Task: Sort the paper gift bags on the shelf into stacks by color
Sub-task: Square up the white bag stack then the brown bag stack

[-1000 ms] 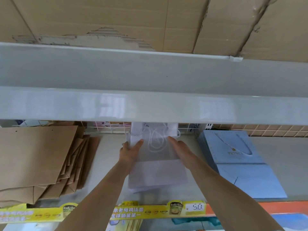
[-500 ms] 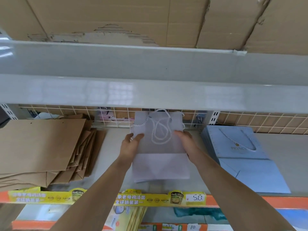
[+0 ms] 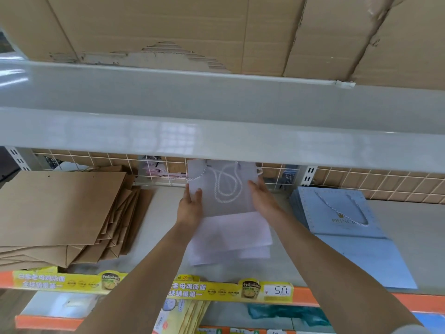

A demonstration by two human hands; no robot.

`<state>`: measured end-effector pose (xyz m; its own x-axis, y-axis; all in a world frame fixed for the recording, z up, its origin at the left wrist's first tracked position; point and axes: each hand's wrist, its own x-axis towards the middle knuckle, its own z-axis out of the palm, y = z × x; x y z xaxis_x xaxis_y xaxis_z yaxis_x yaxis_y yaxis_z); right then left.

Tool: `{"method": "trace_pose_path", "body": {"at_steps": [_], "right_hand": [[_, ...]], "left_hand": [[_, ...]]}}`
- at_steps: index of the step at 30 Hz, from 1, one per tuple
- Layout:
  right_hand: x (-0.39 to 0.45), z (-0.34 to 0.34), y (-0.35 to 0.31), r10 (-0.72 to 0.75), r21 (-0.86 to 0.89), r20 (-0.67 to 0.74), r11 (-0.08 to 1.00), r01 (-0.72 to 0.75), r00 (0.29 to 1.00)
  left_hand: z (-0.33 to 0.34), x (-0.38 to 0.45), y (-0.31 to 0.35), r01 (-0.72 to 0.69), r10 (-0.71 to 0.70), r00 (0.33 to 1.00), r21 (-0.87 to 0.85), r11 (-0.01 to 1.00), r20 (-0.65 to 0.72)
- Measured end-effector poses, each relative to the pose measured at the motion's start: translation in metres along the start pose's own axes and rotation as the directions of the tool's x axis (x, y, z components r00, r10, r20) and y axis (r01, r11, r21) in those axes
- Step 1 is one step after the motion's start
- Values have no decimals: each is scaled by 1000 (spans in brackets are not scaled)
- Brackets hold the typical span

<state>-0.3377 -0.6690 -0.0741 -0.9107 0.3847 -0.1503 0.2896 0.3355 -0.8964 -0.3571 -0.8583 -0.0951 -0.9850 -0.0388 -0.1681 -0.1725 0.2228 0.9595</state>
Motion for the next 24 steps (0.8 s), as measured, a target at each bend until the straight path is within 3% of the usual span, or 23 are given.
{"method": "trace_pose_path", "body": {"at_steps": [5,9,15,24], "right_hand": [[1,0,6,63,-11,22,998,-63,998],[-1,-1,23,124,134,24,983,-126,992],[-4,-3,24,120,331,-38,938,-101,992],[-14,-10,21,81,224,-4,972,-78,997]], "left_hand": [[5,10,3,63,-66,997,54,997,46],[6,6,-4,57,-55,996,-34,998,72],[0,2,-3,65,-53,995,-160,985,80],[0,-4,-5,24,-9,997,-190,982,80]]}}
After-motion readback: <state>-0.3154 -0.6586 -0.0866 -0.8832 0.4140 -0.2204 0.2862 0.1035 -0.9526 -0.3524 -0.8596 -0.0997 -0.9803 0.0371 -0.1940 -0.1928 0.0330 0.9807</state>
